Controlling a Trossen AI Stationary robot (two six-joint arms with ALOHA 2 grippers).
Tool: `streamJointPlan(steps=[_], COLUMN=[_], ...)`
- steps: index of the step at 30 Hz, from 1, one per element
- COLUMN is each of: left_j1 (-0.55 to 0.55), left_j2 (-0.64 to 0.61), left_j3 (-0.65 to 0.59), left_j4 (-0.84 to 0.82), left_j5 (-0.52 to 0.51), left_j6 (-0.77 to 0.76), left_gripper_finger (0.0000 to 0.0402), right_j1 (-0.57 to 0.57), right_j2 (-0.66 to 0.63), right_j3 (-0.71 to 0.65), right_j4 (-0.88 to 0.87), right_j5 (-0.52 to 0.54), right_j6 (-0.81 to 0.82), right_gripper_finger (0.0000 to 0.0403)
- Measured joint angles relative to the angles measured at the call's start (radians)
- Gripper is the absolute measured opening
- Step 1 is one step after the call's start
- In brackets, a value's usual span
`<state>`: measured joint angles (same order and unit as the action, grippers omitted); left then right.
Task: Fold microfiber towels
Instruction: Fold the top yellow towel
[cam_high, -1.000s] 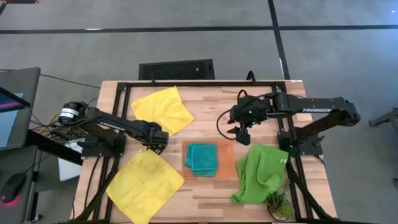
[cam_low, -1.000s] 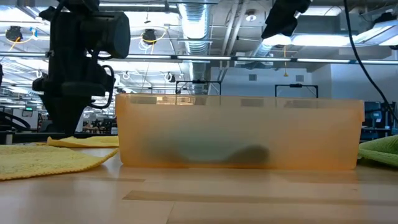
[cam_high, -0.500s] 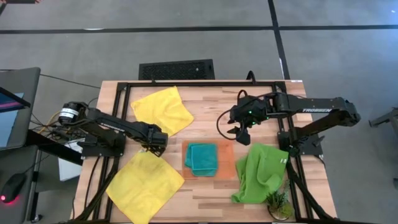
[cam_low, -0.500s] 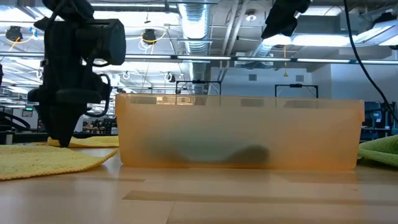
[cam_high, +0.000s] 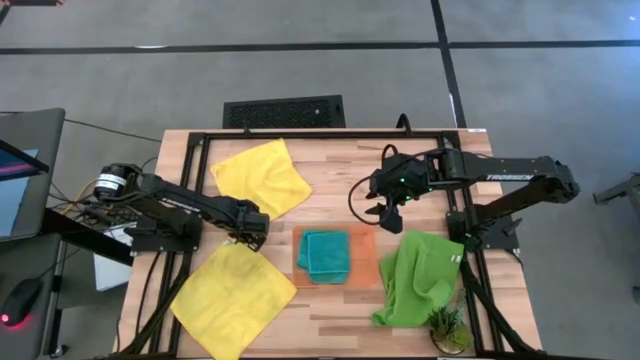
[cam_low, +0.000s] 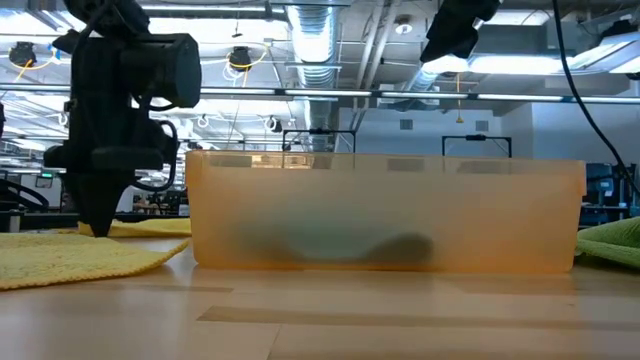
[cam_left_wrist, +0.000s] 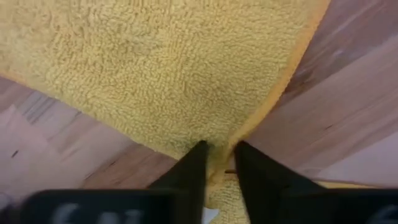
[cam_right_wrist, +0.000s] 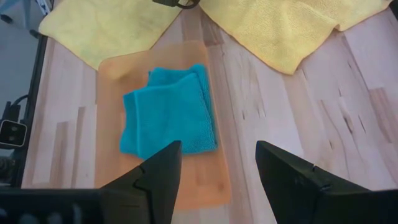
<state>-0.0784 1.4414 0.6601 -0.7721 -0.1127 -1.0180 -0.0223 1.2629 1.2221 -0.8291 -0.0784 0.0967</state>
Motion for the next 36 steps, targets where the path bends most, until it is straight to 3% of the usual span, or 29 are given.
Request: streamJointPlan(steps=[3, 11, 15, 28, 36], left_j1=[0.000, 0.006, 0.022, 0.087, 0.122], left_j2=[0.000, 0.000, 0.000, -0.004, -0.004], left_j3=[0.012, 0.118, 0.170, 0.351, 0.424], left_j4=[0.003, 0.002, -0.010, -0.056, -0.139], left_j5=[0.009, 0.004, 0.003, 0.028, 0.023], left_j6=[0.012, 0.085, 0.115, 0.192, 0.278], left_gripper_finger=[0.0010, 0.0003, 0.0001, 0.0000, 0.0000], right_j1=[0.000, 0.000, 0.000, -0.017, -0.045], right_j2=[0.000, 0.037, 0.109, 0.363, 0.495], right_j3=[0.000, 0.000, 0.000, 0.002, 0.028], right_j4=[0.000, 0.039, 0.085, 0.513, 0.605], right_j5=[0.000, 0.001, 0.001, 0.001, -0.003], right_j6=[0.000, -0.005, -0.112, -0.450, -0.491], right_gripper_finger=[0.0230, 0.0230, 0.0230, 0.0230, 0.0230])
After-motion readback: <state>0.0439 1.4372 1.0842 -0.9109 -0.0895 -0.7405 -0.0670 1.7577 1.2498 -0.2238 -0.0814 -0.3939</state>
